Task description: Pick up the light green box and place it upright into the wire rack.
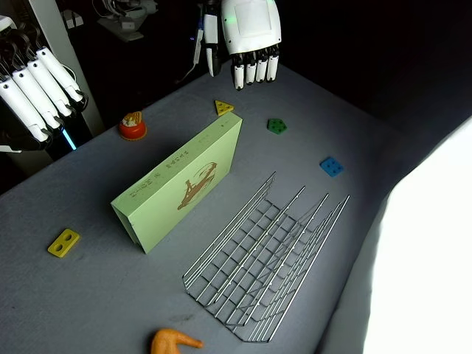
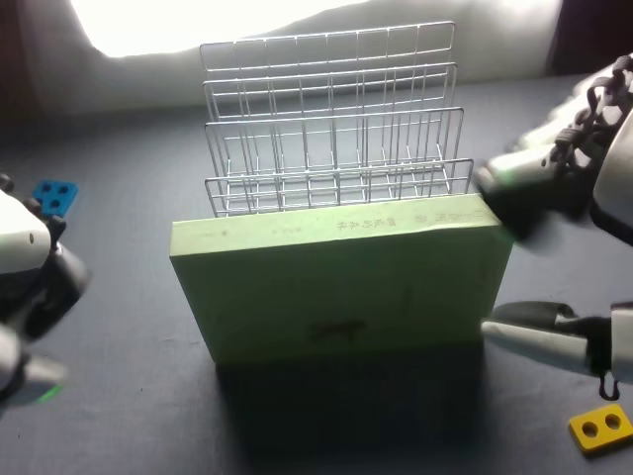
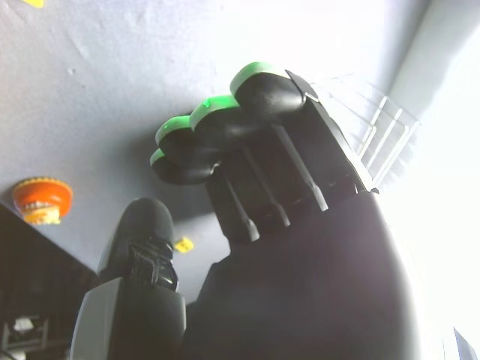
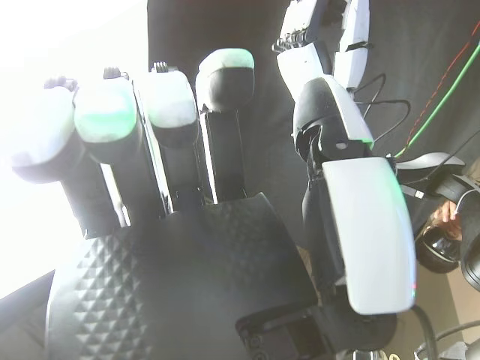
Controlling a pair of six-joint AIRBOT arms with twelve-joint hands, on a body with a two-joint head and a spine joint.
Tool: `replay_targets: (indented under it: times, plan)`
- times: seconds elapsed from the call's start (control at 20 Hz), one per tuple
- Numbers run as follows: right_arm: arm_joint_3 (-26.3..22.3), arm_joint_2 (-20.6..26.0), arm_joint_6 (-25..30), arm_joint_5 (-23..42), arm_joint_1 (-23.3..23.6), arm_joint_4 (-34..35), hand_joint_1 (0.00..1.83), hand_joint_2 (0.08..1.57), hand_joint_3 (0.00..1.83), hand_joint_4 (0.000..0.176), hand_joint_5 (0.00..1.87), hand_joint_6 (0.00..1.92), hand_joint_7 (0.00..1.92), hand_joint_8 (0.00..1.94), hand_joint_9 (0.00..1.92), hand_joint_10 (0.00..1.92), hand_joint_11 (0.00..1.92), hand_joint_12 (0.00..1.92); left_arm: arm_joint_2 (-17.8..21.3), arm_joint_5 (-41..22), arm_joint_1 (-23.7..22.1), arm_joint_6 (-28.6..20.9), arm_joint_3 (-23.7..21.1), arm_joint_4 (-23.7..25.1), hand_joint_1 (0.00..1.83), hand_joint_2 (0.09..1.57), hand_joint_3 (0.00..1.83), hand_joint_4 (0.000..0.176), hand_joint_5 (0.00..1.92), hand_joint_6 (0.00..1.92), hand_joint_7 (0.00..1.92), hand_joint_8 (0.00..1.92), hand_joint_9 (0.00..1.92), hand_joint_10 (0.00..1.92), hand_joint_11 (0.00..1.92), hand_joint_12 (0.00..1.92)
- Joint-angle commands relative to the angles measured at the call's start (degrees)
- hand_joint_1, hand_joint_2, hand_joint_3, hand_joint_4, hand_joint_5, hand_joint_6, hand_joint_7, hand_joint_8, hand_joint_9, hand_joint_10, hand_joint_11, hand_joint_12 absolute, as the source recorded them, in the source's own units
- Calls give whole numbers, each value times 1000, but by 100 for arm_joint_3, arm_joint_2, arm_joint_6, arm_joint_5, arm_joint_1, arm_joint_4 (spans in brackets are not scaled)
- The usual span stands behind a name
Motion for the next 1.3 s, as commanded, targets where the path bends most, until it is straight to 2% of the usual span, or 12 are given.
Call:
replay_targets:
  times: [0.0, 0.1, 0.25, 0.3, 0.4, 0.55, 0.7, 0.8, 0.95, 1.05, 1.2, 1.25]
  plan:
    - [-24, 26, -1, 700, 71, -8, 348, 1073, 25, 0, 125, 50, 181, 1, 121, 107, 0, 875, 20, -372, -52, 13, -23, 143, 493, 1203, 73, 5, 96, 10, 157, 1, 171, 18, 0, 804]
    - [-37, 26, -1, 684, 71, 3, 367, 1076, 16, 0, 137, 45, 183, 2, 129, 99, 0, 877, 21, -372, -52, 14, -36, 133, 507, 1213, 55, 1, 104, 8, 174, 6, 179, 13, 0, 810]
    - [-62, 26, -3, 634, 75, 187, 373, 1076, 14, 0, 136, 41, 180, 1, 126, 92, 0, 879, 21, -372, -58, 14, -42, 134, 503, 1222, 40, 8, 109, 5, 181, 2, 181, 7, 0, 797]
    - [-76, 26, -69, 613, 78, 412, 360, 1074, 8, 0, 136, 31, 180, 0, 132, 80, 0, 897, 21, -372, -63, 14, -49, 135, 492, 1226, 35, 14, 113, 5, 189, 4, 185, 7, 0, 803]
    - [-125, 17, -411, 433, 136, 1057, 381, 1061, 1, 0, 151, 33, 197, 7, 146, 80, 0, 899, 16, -372, -94, 14, -71, 137, 501, 1223, 29, 13, 124, 9, 195, 5, 186, 6, 0, 799]
    - [-123, -47, -447, 215, 246, 1381, 399, 1048, 0, 0, 164, 34, 194, 4, 152, 76, 0, 899, -8, -373, -94, 15, -132, 134, 503, 1224, 25, 16, 124, 6, 196, 3, 184, 4, 0, 789]
    - [-120, -237, -624, 288, 361, 1843, 400, 1048, 0, 0, 166, 33, 194, 4, 153, 75, 0, 900, -12, -373, -106, 17, -119, 133, 504, 1224, 24, 16, 124, 6, 196, 3, 185, 4, 0, 787]
    - [-114, -494, -922, 501, 432, 2225, 456, 1033, 0, 0, 159, 28, 210, 9, 161, 75, 0, 899, -15, -373, -105, 19, -70, 133, 512, 1225, 21, 15, 105, 3, 200, 3, 191, 5, 0, 755]
    - [15, -972, -1930, 607, 633, 3463, 456, 1025, 0, 0, 125, 10, 206, 4, 151, 60, 0, 867, -16, -373, -93, 20, -43, 134, 473, 1237, 21, 18, 90, 0, 180, 0, 167, 1, 0, 713]
    - [185, -1267, -2069, 721, 671, 3842, 487, 1015, 0, 0, 112, 3, 198, 0, 146, 53, 0, 856, -15, -373, -75, 20, -52, 134, 444, 1242, 21, 17, 85, 0, 173, 0, 161, 0, 0, 705]
    - [493, -1818, -2636, 806, 664, 4846, 611, 965, 0, 3, 84, 0, 154, 0, 124, 35, 0, 778, -7, -373, -47, 19, -106, 132, 483, 1237, 15, 13, 76, 1, 177, 1, 161, 0, 0, 705]
    - [570, -1955, -2793, 854, 656, 5091, 922, 951, 0, 21, 16, 0, 61, 0, 66, 10, 0, 483, -6, -373, -42, 19, -99, 132, 470, 1242, 16, 13, 63, 0, 155, 0, 154, 0, 0, 717]
